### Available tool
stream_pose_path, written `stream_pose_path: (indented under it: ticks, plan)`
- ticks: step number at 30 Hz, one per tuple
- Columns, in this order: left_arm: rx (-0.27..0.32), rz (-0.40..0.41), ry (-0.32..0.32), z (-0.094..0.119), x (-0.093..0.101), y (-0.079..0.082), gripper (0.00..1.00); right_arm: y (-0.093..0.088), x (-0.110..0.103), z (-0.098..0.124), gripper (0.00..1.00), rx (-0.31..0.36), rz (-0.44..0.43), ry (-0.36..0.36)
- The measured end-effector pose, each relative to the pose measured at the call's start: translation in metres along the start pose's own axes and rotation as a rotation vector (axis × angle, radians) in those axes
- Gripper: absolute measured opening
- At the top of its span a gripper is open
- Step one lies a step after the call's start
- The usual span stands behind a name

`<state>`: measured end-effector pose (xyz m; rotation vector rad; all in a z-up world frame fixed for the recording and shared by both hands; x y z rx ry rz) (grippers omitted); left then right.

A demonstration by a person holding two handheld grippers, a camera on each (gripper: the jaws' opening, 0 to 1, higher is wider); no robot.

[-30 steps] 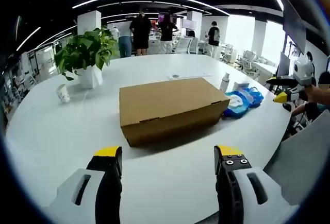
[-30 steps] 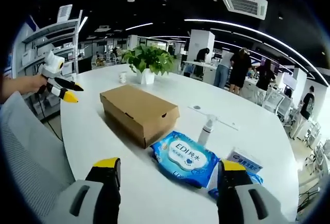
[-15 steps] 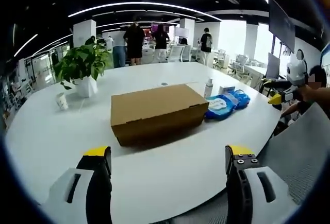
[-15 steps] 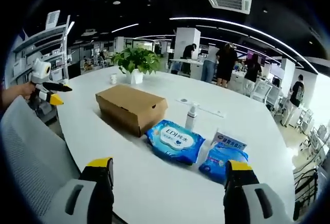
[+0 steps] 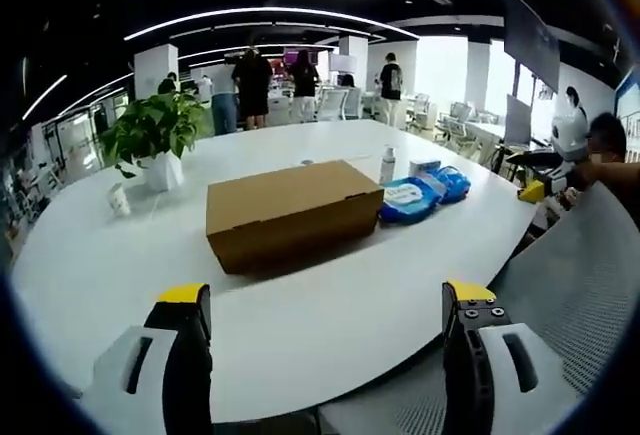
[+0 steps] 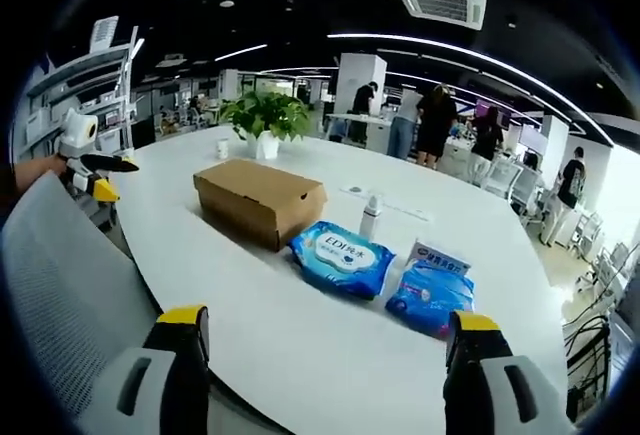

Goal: Operate the shoe box by opening the lid, removing the specified soft item, and placing it in the target area until the item is outside and the box remains undamaged.

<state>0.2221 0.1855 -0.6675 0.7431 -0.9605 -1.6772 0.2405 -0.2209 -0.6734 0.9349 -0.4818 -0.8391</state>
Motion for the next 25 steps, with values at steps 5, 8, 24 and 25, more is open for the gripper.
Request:
stream_pose_path:
  ticks: [5,8,24,25]
  plan:
    - [-0.004,-0.030,0.008,0.0029,0.0032,-0.0003,1.00,0.0022,-0.0046,0.0055,0.99,0.024,-0.031,-0.010]
    - [-0.003,-0.013,0.002,0.0022,0.0039,-0.0001,1.00,0.0008,-0.0031,0.0050,0.99,0.026,-0.035,-0.018]
    - [0.000,0.021,0.023,0.0052,-0.0001,-0.0025,1.00,-0.0008,-0.0064,0.0016,0.99,-0.004,0.020,-0.018]
    - [-0.001,0.018,0.020,0.0049,0.0004,-0.0027,1.00,-0.0013,-0.0060,0.0018,0.99,-0.006,0.019,-0.020]
Point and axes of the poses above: the point that each gripper's makers call its tool centre point, and the gripper's own axes: z roughly backward along the fingers, x roughly to its right, y roughly out of its top, the point moved 4 cm from there along z, roughly backward along the fingers, and after that the axes turned 8 degrees about y, right-handed, at the moved point
